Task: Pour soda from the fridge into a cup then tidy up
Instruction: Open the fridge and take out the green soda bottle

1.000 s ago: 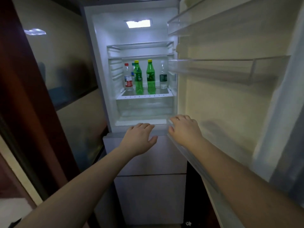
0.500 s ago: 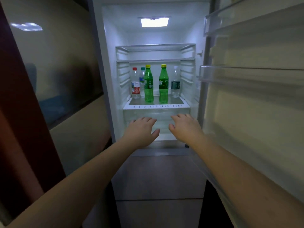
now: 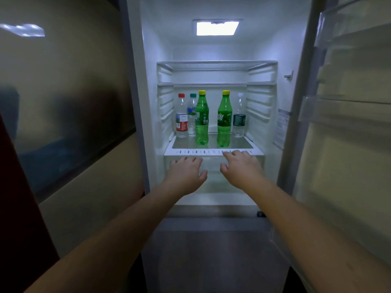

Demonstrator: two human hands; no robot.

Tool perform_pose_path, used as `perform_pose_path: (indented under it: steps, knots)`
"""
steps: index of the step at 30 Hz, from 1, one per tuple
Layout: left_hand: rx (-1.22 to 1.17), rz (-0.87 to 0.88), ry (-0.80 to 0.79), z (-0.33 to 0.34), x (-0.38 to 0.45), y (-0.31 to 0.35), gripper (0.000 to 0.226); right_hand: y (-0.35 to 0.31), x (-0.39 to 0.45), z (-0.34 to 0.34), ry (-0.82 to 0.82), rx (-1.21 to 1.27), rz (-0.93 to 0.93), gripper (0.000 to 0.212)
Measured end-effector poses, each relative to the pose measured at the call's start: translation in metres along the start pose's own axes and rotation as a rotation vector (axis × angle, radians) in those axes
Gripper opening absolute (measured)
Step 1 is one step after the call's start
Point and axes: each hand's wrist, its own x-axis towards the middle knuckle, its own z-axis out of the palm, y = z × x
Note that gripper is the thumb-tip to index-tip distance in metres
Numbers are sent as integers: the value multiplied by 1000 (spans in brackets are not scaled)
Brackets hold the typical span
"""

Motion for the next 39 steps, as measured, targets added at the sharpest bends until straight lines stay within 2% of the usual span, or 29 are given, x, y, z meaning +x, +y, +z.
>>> perform_pose_path:
  steps: [5,9,15,20,26,29,33,39]
  knots:
    - [62,-26,33,13,48,-13,56,8,47,20,10,12,-23,48]
    - [92,-42,48,17,87,-23,53,16,87,28,59,8,-52,46]
    - [136,-107,80,35,133,-34,60,18,143,43,154,53,-75,45]
    - [102,-176,78,45,165,-40,65,11,182,49,204,93,-109,48]
    - [-3,-283,181,60,201,-46,75,4,223,54,269,190,-131,47]
    - [-32,-338,137,68,218,-51,75,0,236,53,313,258,-135,47]
    - [-68,-355,124,77,232,-61,71,-7,259,47,345,277,-131,54]
    - [-17,-302,216,91,239,-71,70,-26,293,52,378,439,-16,73]
